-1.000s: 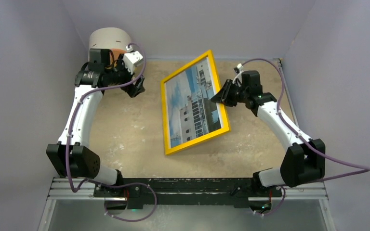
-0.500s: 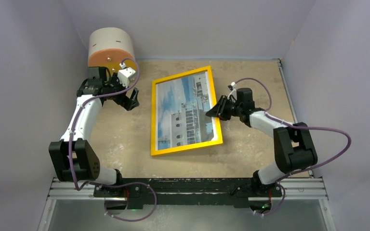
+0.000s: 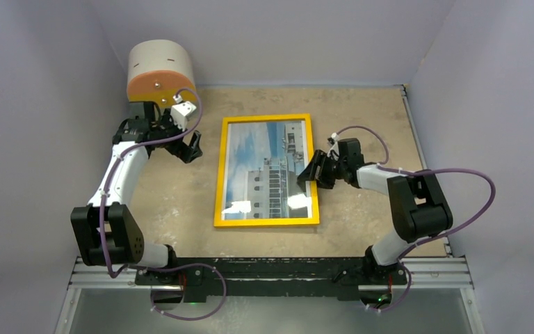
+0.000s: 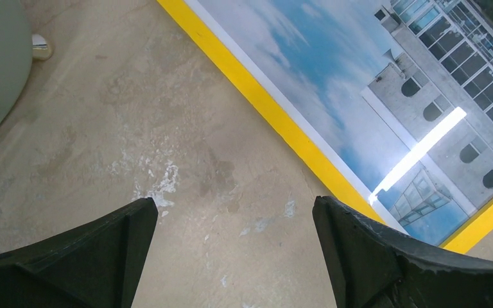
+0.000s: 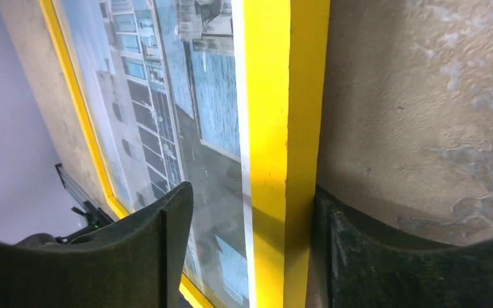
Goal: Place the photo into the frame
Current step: Turn over the photo frame at the center of the board, then reset both arms
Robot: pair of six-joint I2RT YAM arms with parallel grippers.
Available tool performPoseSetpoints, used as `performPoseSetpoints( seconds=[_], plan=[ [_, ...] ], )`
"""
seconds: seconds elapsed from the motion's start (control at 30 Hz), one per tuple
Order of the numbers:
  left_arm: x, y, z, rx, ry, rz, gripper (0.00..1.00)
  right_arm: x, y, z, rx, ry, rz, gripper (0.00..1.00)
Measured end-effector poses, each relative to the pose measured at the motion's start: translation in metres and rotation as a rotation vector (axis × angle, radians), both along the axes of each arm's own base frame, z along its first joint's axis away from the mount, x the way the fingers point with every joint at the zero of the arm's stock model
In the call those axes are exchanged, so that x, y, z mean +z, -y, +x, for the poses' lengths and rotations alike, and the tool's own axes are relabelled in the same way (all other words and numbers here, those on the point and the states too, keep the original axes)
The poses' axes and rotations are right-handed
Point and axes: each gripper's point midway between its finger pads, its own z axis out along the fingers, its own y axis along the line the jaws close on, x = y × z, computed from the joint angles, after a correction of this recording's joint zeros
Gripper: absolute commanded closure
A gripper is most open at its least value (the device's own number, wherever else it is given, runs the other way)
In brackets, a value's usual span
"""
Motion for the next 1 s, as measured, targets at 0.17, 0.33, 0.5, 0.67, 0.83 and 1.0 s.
performPoseSetpoints(
  seconds=[0.17, 0.33, 0.5, 0.67, 0.83, 1.0],
  plan=[
    [0.002, 0.001, 0.004, 0.018, 0.009, -0.015, 0.0, 0.01, 0.008, 0.01, -0.002, 0.057, -0.07, 0.01],
    [-0.007, -0.005, 0.011, 0.096, 0.01, -0.027, 0.0, 0.004, 0.031, 0.015, -0.066, 0.063, -0.21, 0.01],
    [-0.035, -0.015, 0.017, 0.209, 0.031, -0.027, 0.0, 0.04, 0.07, 0.032, -0.235, 0.223, -0.365, 0.01],
    [-0.082, -0.023, 0.021, 0.321, 0.065, -0.051, 0.0, 0.079, 0.118, 0.057, -0.442, 0.487, -0.527, 0.01],
    [-0.123, -0.032, 0.034, 0.419, 0.094, -0.076, 0.0, 0.046, 0.172, 0.057, -0.608, 0.479, -0.771, 0.01],
    [-0.136, -0.034, 0.04, 0.461, 0.189, -0.088, 0.0, 0.02, 0.207, 0.041, -0.73, 0.501, -0.886, 0.01]
  ],
)
